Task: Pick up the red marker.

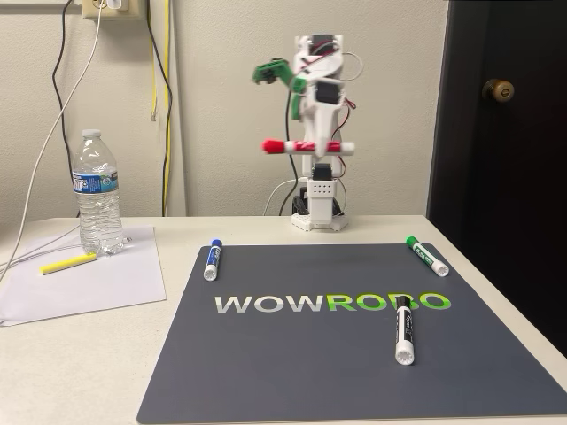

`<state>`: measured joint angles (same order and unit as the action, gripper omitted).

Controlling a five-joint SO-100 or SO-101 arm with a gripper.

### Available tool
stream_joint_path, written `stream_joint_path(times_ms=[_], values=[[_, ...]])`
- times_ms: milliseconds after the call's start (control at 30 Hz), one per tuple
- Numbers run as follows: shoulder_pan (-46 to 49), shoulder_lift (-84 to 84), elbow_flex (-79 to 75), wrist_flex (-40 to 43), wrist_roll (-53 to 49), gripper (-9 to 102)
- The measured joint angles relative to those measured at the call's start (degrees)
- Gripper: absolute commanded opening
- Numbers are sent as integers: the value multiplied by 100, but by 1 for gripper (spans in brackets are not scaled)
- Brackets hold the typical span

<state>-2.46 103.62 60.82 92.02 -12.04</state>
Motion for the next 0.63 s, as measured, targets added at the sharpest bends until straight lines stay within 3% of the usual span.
stream_joint_path(times_ms=[367,633], values=[[-281,2566,4025,-2900,352,0],[-141,2804,4412,-3463,360,0]])
